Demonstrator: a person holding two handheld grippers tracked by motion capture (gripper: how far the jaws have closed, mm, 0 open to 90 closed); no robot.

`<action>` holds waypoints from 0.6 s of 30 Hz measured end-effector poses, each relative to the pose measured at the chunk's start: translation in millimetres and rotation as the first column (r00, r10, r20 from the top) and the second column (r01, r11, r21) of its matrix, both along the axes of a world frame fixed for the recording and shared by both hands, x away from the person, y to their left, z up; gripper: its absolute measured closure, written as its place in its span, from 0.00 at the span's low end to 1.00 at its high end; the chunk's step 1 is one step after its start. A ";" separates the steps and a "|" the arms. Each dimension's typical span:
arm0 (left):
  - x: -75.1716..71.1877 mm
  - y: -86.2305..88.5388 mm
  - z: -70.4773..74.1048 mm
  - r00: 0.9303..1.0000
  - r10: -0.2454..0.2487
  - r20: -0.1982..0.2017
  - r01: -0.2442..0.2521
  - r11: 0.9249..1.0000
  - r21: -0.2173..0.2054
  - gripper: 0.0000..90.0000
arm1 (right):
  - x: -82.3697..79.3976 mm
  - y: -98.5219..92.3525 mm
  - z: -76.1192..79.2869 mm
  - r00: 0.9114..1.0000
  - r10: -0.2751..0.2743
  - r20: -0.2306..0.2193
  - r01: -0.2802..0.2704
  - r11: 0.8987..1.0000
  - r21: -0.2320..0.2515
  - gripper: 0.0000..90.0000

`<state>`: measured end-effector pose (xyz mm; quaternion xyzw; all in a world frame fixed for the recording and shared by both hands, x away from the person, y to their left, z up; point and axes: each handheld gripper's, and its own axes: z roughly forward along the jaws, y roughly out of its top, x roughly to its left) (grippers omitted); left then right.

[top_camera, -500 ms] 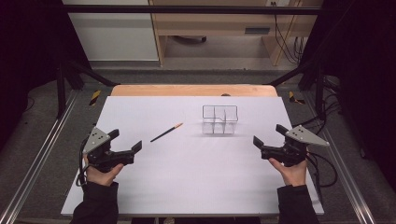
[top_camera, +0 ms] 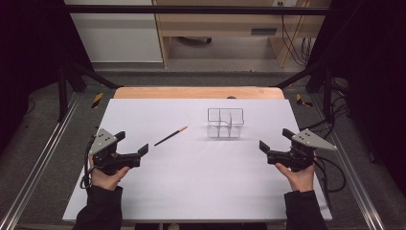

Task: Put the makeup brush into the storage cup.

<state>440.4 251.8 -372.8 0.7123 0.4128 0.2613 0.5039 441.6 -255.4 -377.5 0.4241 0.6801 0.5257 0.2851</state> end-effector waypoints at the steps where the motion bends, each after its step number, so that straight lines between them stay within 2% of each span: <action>1: 1.3 -1.1 -0.2 1.000 -0.003 -0.003 0.003 1.000 0.004 0.04 | 0.0 0.8 -0.4 1.000 0.001 -0.002 -0.001 1.000 0.000 0.05; 11: 14.6 -12.4 2.5 0.999 -0.027 -0.024 0.028 0.998 0.050 0.05 | -0.4 4.9 -2.2 1.000 0.006 -0.013 -0.006 1.000 -0.010 0.05; 18: 35.9 -24.9 6.2 0.997 -0.045 -0.063 0.053 0.990 0.130 0.05 | -0.1 5.8 -3.4 1.000 0.006 -0.022 -0.006 1.000 -0.025 0.05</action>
